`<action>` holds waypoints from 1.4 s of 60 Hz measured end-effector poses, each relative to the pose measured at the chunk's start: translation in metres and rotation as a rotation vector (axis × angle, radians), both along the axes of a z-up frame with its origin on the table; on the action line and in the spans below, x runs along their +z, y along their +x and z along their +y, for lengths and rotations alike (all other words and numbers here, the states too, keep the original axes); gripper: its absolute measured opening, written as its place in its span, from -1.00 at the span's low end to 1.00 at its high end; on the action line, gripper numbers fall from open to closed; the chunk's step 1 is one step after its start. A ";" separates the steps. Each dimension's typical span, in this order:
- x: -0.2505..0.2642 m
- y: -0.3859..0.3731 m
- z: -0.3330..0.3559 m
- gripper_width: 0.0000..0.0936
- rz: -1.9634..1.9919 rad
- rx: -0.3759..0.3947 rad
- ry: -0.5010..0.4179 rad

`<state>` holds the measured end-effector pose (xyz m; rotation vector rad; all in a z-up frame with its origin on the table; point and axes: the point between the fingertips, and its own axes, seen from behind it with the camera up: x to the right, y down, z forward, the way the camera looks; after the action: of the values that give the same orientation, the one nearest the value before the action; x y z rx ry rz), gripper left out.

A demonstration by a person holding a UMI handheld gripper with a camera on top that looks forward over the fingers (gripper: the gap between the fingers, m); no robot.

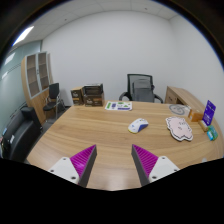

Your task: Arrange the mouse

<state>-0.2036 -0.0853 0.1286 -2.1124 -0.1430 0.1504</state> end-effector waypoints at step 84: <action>-0.138 0.058 0.324 0.04 -0.015 0.081 -0.065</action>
<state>-0.1457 0.2384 -0.0095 -2.1740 -0.2359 0.1896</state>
